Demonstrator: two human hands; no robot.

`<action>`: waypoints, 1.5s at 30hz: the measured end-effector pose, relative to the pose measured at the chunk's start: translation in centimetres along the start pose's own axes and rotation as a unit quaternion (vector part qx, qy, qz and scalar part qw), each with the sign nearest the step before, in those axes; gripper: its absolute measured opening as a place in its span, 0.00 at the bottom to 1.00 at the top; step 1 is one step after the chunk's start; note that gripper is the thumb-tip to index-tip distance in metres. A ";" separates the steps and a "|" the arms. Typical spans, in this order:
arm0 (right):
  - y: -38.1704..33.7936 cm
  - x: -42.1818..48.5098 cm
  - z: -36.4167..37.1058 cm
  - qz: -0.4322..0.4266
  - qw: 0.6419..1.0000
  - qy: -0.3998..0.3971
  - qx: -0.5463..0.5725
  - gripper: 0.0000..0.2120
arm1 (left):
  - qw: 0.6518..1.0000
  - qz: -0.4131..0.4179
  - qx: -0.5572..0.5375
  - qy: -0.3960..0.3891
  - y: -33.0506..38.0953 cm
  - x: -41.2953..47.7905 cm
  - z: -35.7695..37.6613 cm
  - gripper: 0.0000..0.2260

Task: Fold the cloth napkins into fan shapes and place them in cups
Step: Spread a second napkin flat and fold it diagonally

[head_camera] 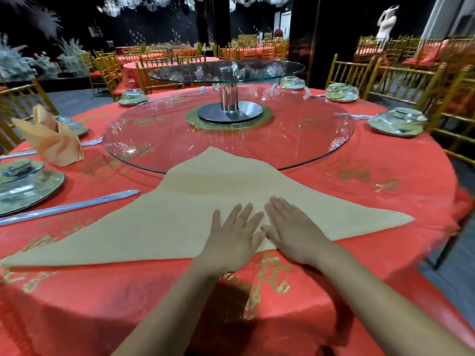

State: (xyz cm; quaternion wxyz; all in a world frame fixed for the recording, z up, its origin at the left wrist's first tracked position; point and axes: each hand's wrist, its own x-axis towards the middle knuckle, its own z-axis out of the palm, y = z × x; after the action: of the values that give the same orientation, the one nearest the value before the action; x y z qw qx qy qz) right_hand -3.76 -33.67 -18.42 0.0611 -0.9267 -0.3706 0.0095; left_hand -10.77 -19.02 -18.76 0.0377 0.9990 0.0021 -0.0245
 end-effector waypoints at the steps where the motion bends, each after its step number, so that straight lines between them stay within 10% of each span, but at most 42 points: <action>1: 0.4 -0.2 0.1 0.015 1.000 -0.011 0.010 0.43 | 1.000 0.000 0.000 -0.002 0.0 -0.1 -0.1 0.24; 12: 11.5 -4.7 -2.5 0.250 0.968 -0.029 0.013 0.42 | 0.999 0.006 -0.031 -0.028 0.0 -0.1 -0.6 0.23; 27: 15.1 -4.9 -3.3 0.352 0.935 0.041 -0.001 0.45 | 0.999 0.020 -0.041 0.008 -0.1 -0.3 -0.1 0.30; 31: 10.4 -1.4 -3.3 0.187 0.964 0.190 -0.005 0.29 | 0.996 0.012 -0.091 0.007 -0.1 -0.4 -0.4 0.26; 36: 0.0 1.7 -1.8 -0.115 0.988 0.090 0.055 0.21 | 0.990 0.008 -0.138 0.039 -0.3 -0.5 -0.2 0.27; 45: -0.5 2.7 0.3 -0.097 0.994 -0.026 0.039 0.55 | 0.984 -0.043 -0.169 0.046 -3.6 -2.0 -1.0 0.26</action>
State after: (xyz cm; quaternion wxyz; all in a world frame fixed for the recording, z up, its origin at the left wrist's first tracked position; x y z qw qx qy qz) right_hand -2.20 -31.44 -18.59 0.0879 -0.8828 -0.4595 0.0423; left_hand -12.75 -15.36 -17.90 0.2046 0.9773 0.0506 0.0208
